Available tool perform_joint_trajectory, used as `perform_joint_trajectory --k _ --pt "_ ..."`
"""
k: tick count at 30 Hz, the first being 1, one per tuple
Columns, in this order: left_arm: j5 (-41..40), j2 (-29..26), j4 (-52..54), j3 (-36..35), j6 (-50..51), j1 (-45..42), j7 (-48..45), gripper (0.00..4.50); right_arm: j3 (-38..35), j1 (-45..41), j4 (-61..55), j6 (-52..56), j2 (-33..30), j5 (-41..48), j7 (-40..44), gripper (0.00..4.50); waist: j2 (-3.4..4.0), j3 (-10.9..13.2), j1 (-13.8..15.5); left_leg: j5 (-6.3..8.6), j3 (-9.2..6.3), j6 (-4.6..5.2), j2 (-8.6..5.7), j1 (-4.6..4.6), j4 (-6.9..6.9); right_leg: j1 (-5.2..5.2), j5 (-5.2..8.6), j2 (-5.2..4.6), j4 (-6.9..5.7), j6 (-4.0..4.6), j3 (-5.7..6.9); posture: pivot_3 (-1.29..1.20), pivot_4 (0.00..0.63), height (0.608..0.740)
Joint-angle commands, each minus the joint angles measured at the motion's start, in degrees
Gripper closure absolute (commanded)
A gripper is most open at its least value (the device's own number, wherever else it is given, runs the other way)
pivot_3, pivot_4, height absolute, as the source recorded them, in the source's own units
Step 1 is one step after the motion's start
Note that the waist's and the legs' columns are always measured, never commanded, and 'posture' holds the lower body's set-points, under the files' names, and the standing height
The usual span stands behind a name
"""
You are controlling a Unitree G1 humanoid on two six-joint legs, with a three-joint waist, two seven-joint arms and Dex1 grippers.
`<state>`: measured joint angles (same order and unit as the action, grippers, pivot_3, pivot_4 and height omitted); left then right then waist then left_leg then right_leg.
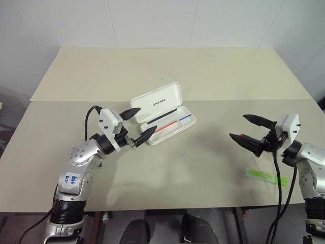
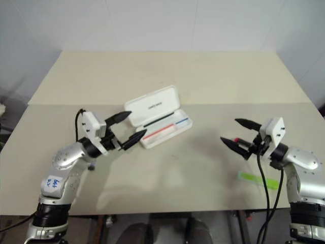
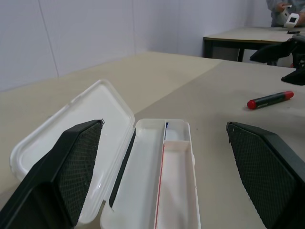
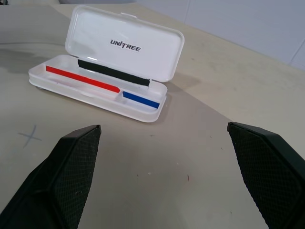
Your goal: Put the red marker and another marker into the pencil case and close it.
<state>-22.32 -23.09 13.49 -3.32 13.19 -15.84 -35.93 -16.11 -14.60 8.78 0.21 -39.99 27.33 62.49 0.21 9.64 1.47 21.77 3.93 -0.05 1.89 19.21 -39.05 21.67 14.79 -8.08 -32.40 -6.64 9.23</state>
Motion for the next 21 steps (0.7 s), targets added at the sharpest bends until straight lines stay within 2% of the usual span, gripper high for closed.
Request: perform_joint_trajectory --k 1,7,12,15,19,21 --pt "-1.25 -0.69 2.67 -1.35 0.51 1.74 -0.16 0.03 -1.1 -0.28 -3.69 1.25 -0.62 1.49 -0.79 0.0 0.0 0.0 -0.03 0.0 0.0 0.0 0.0 0.0 0.0 0.0 0.0 0.0 0.0 0.0 0.0 0.0 0.15 0.74" --pt "-1.47 -1.24 4.53 -0.99 1.82 5.21 -0.13 0.03 0.14 1.8 -8.36 4.64 -0.08 2.49 -0.83 0.0 -0.01 0.01 0.18 0.0 -0.03 0.0 0.01 0.02 0.01 0.0 0.0 0.0 0.01 0.0 0.02 0.0 0.15 0.74" --pt "-0.87 -3.55 4.8 -0.57 2.32 6.02 -2.13 0.03 1.59 -0.74 -8.54 6.15 -0.09 2.21 -0.56 0.0 -0.01 0.01 -0.12 0.0 -0.01 0.0 -0.01 -0.01 -0.03 -0.02 0.0 -0.02 0.0 0.0 -0.02 0.0 0.15 0.74" --pt "-2.07 -3.99 4.52 -0.67 2.06 5.83 -3.94 0.67 3.28 -2.73 -7.26 5.46 0.34 1.46 0.43 0.0 0.0 0.01 -0.14 0.0 -0.02 0.0 0.04 -0.02 -0.02 -0.01 0.01 0.03 -0.01 0.02 -0.01 0.0 0.15 0.74" --pt "0.79 -5.79 3.76 1.35 3.02 4.82 -4.68 2.01 4.58 -4.38 -7.57 5.49 1.32 1.6 0.15 0.0 0.0 0.01 0.02 0.0 -0.03 -0.01 0.04 -0.01 -0.02 0.0 0.01 0.04 -0.02 0.02 0.01 0.0 0.15 0.74" --pt "1.24 -5.99 3.73 2.25 3.67 4.02 -4.78 2.01 5.21 -4.55 -8.11 5.77 1.46 1.65 0.54 0.0 0.0 0.01 0.18 0.0 -0.05 0.0 0.0 0.02 -0.01 0.0 0.01 0.0 -0.02 0.02 0.01 0.0 0.15 0.74"
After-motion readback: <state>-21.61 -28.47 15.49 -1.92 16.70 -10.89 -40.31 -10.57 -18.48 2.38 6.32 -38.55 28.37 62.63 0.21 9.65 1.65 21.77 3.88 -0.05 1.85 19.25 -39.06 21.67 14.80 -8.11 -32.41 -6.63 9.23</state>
